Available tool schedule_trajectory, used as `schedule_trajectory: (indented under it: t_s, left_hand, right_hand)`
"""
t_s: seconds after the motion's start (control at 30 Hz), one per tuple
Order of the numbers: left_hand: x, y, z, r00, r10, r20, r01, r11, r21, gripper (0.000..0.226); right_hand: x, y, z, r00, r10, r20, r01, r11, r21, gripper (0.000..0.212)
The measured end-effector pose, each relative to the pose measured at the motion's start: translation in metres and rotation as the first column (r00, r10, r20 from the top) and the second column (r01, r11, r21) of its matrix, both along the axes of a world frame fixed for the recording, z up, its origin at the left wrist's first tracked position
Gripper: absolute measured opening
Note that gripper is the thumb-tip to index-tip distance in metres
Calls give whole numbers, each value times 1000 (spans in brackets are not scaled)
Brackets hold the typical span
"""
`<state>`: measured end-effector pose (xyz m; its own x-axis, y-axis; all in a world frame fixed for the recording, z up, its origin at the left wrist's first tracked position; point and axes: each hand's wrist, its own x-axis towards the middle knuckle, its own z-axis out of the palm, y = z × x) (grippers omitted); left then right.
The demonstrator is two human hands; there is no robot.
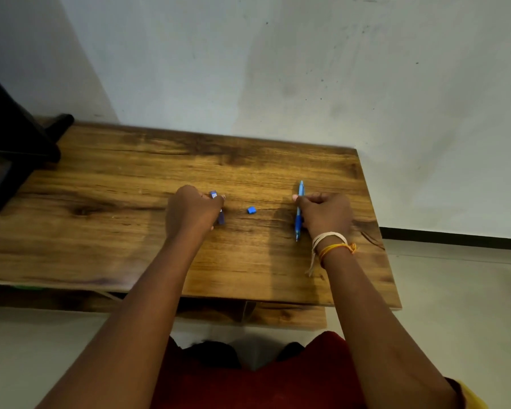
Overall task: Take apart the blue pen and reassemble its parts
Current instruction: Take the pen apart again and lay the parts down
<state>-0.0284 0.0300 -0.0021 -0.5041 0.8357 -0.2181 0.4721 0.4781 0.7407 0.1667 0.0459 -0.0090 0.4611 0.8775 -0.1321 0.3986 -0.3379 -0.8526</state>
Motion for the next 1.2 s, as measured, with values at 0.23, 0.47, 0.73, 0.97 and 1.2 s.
schedule_trajectory:
  t_s: [0.23, 0.47, 0.73, 0.97, 1.2]
  left_hand:
    - [5, -2, -4, 987, -25, -161, 21, 999, -26, 34]
    - [-4, -2, 5, 997, 35, 75, -33, 999, -33, 34]
    - [-9, -2, 13, 664, 119, 738, -67, 993, -100, 22]
    - [-8, -3, 14, 456, 122, 882, -68, 992, -102, 12]
    - [-6, 0, 16, 399, 98, 912, -98, 993, -63, 18]
  right_hand:
    - [-2, 4, -2, 997, -15, 74, 16, 1000, -22, 27]
    - [-40, -5, 2, 828, 385, 408, -456, 886, 89, 24]
    - [-65, -12, -1, 690, 536, 487, -591, 805, -48, 20]
    - [-63, -9, 0, 776, 503, 381, -526, 849, -50, 18]
    - [-62, -9, 5, 895, 446, 13, -445, 893, 66, 15]
